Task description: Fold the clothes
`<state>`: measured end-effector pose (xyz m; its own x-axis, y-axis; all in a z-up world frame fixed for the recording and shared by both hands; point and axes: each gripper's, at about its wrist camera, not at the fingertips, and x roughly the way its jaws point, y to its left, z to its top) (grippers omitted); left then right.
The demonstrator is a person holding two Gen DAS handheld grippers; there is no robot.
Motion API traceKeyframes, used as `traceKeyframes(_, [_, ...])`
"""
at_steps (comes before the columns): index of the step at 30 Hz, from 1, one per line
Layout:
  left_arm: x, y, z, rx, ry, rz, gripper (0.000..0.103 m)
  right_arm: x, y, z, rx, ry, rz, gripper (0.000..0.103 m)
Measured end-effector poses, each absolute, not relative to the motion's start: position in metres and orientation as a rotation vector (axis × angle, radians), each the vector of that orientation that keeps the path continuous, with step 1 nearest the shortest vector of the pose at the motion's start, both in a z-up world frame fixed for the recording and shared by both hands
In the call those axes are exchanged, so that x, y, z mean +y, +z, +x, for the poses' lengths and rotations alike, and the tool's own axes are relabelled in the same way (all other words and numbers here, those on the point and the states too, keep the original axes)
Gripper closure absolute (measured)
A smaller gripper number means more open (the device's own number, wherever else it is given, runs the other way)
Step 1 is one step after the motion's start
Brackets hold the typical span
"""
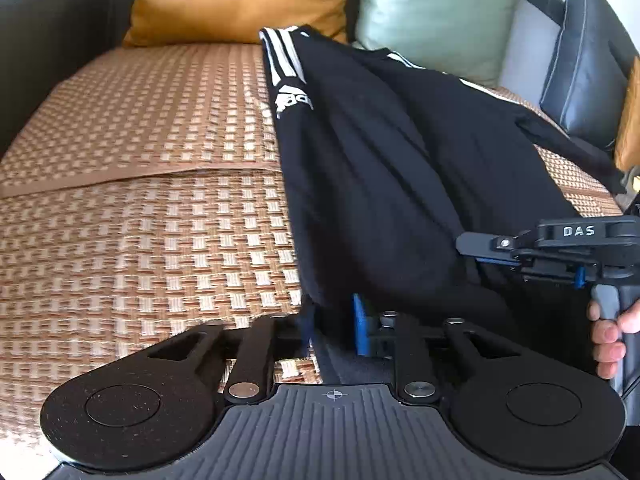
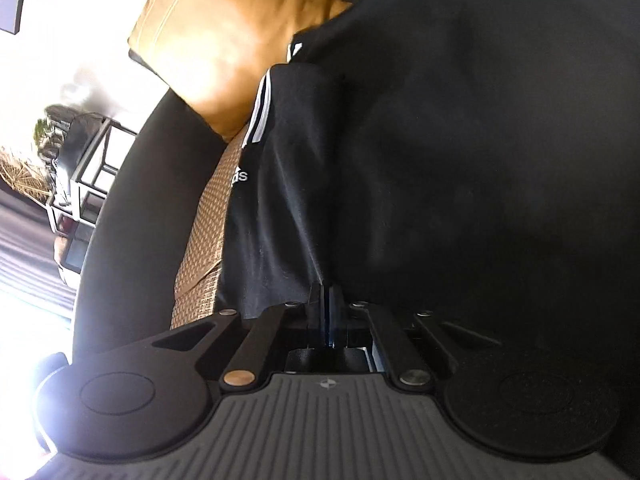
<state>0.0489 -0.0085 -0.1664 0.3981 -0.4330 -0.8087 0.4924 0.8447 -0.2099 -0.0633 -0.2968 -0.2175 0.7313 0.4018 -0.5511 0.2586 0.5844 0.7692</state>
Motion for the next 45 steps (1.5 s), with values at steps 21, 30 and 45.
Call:
traceKeyframes(21, [-0.024, -0.143, -0.005, 0.896, -0.643, 0.147, 0.049, -0.24, -0.181, -0.094, 0.758, 0.232, 0.782, 0.088])
traceKeyframes(30, [-0.092, -0.081, 0.017, 0.767, -0.7, 0.163, 0.028, -0.315, -0.115, -0.18, 0.509, -0.024, 0.732, 0.056])
traceKeyframes(45, [-0.352, -0.125, 0.076, 0.874, -0.79, 0.364, 0.026, -0.402, -0.182, -0.233, 0.57, -0.222, 0.957, 0.03])
